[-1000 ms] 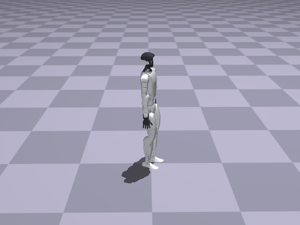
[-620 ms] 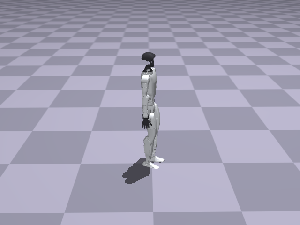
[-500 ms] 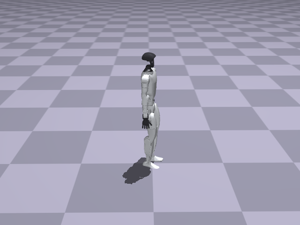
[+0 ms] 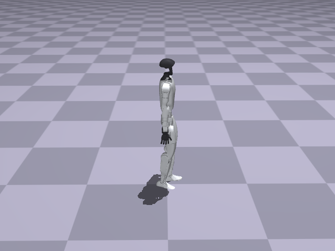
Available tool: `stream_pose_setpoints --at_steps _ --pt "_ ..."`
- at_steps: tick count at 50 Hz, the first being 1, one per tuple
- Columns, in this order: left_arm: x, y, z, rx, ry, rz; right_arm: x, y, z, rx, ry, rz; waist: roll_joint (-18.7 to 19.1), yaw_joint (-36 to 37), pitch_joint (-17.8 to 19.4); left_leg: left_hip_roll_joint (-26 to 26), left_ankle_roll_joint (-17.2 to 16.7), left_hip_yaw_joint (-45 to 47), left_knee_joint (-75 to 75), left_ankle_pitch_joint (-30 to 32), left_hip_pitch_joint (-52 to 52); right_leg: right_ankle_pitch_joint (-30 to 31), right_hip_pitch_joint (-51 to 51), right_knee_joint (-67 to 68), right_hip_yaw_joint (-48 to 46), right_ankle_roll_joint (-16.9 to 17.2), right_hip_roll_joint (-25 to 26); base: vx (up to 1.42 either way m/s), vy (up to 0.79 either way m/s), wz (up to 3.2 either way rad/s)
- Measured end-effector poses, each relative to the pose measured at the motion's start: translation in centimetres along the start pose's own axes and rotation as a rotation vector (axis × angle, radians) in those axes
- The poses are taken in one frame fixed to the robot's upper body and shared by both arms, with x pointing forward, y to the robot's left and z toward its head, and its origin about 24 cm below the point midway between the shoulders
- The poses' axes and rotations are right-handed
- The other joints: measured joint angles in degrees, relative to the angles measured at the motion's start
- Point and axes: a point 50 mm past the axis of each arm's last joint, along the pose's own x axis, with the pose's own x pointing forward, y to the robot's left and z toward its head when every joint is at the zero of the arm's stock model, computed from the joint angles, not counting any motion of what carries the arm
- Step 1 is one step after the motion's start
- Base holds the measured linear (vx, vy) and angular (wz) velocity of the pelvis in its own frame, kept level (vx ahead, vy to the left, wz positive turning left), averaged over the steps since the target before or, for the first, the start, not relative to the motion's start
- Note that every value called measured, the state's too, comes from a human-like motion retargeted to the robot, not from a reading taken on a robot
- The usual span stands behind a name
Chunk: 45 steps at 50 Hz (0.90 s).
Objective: In place motions
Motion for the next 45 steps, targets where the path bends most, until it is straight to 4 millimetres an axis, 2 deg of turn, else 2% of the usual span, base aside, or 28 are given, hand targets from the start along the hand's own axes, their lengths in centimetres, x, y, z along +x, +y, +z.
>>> stream_pose_setpoints --at_steps 8,15,22,27,31,35,40,45 --pt "0.0 -0.1 -0.3 -0.031 0.009 -0.004 -0.2 -0.1 -2.2 -0.022 0.079 -0.004 -1.17 6.12 -0.16 -5.51 1.55 -12.25 -0.19 3.95 -1.86 -4.4 4.66 1.95 -11.7 2.81 -2.14 0.13 0.3 1.82" --pt "-0.3 1.0 -0.7 -0.094 0.01 0.034 -0.2 -0.2 -2.2 -0.052 0.092 -0.014 -3.33 14.61 0.8 -9.53 1.1 -16.58 -0.81 6.79 -1.9 -6.72 8.5 2.67 -20.74 5.32 -3.37 0.02 0.33 1.71" --pt "-0.6 2.3 -1.6 -0.162 0.019 0.085 0.0 -0.1 0.0 -0.075 0.03 -0.021 -5.86 22.1 2.34 -12.68 0.31 -19.25 -0.55 7.63 -1.39 -7.94 11.54 3.14 -27.37 7.15 -4.43 -0.04 0.21 1.18" --pt "-0.7 2.5 -2.1 -0.206 0.027 0.093 0.1 0.3 3.0 -0.094 -0.062 -0.012 -7.06 26.85 3.98 -13.57 -0.01 -20.05 -0.68 7.8 -0.89 -8.22 12.78 3.17 -29.53 7.94 -4.89 -0.04 0.05 0.46" --pt "-0.7 2.3 -2.6 -0.201 0.047 0.088 0.1 1.2 5.6 -0.121 -0.15 0.011 -7.4 28.22 4.72 -13.53 -0.01 -20.05 -0.85 7.79 -0.43 -8.16 13.28 3.2 -29.8 8.2 -4.86 0.0 0.0 0.05" --pt "-0.7 2.2 -3.0 -0.18 0.067 0.088 -0.1 2.4 7.3 -0.148 -0.216 0.051 -7.66 27.22 4.31 -13.25 0.28 -19.8 -1.03 7.6 -0.18 -7.46 13.05 3.22 -29.12 8.15 -4.69 0.04 -0.03 -0.11" --pt "-0.6 1.9 -2.3 -0.168 0.055 0.079 -0.1 3.5 7.9 -0.197 -0.25 0.09 -7.67 24.74 3.68 -12.32 0.91 -18.6 -1.18 7.05 0.23 -6.42 12.11 3.6 -26.63 7.85 -4.51 0.05 -0.07 -0.43" --pt "-0.4 1.5 -1.1 -0.135 0.041 0.07 -0.1 3.6 7.1 -0.247 -0.238 0.109 -7.12 21.22 2.97 -10.82 2.0 -16.87 -1.14 5.89 0.85 -6.07 10.75 3.93 -22.64 6.69 -4.09 0.06 -0.13 -0.81"
